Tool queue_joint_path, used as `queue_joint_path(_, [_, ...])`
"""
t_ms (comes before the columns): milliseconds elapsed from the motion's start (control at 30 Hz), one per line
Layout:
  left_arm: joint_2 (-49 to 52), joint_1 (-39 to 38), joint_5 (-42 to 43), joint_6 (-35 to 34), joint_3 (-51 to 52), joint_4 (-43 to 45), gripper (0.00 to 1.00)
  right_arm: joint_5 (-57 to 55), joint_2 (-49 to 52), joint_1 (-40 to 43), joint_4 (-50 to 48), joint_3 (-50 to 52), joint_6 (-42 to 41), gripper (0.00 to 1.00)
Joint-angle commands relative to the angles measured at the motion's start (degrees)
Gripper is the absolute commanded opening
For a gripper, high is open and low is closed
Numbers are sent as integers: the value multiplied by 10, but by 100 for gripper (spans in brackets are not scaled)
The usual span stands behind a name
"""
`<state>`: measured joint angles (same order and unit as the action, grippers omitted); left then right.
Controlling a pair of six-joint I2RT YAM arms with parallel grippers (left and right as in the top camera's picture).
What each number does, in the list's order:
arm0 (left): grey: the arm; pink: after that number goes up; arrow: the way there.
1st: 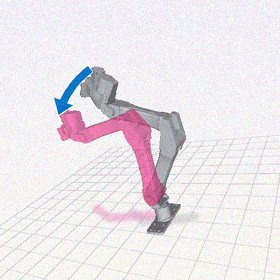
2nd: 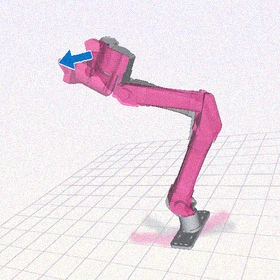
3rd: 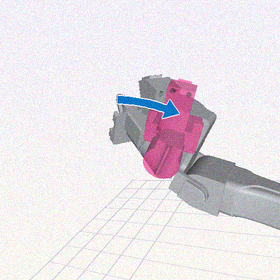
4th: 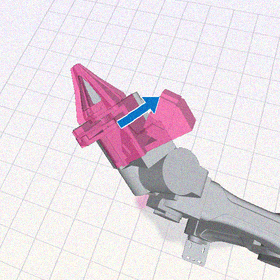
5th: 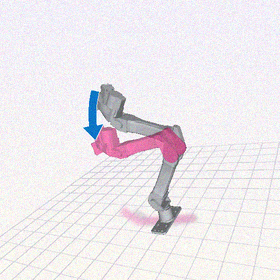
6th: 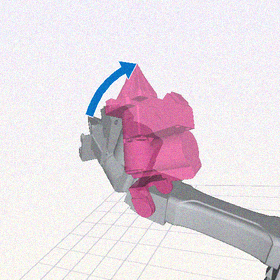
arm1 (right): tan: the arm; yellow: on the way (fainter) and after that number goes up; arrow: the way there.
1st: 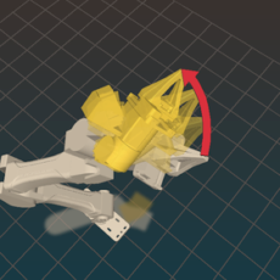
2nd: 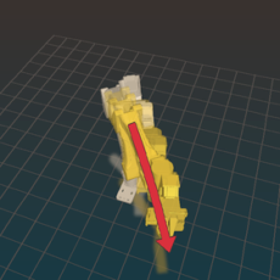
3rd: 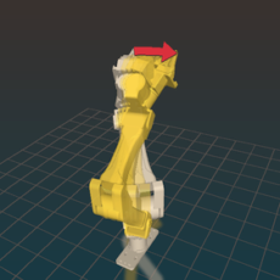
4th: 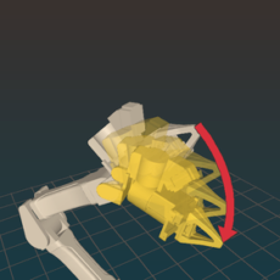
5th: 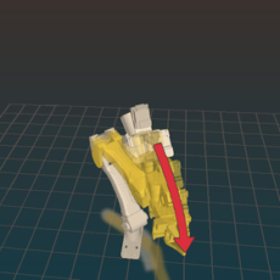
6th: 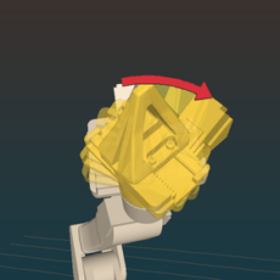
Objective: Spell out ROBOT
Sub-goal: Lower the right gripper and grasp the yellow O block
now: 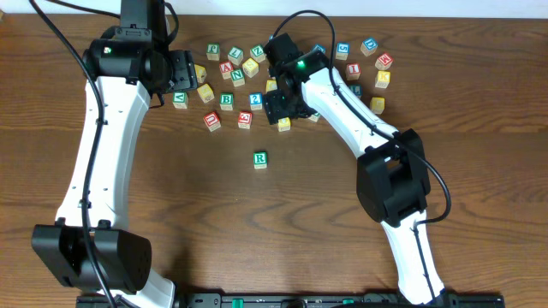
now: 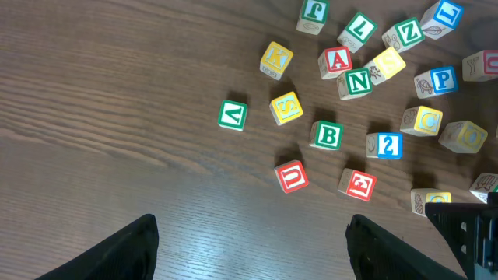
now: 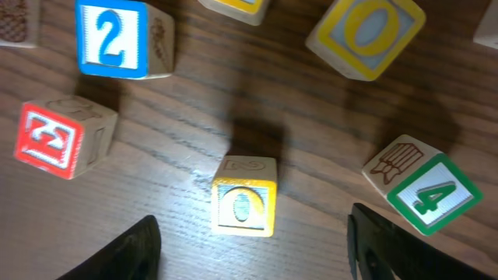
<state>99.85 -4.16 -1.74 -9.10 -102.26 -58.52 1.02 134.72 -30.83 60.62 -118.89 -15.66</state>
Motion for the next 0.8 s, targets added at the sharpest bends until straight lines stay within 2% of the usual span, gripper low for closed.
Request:
queue_joint_path(0, [-8,1,-6,3,-9,-2,76,-24,11,-4,-3,-3,-11,70])
queue_joint_path(100, [-8,1,-6,3,-7,-1,76,-24,23,-5,-7,-3,-11,68])
queue_joint_path(767, [-8,1,-6,0,-2,-4,76,-26,41,-28,-23,-2,-17,72])
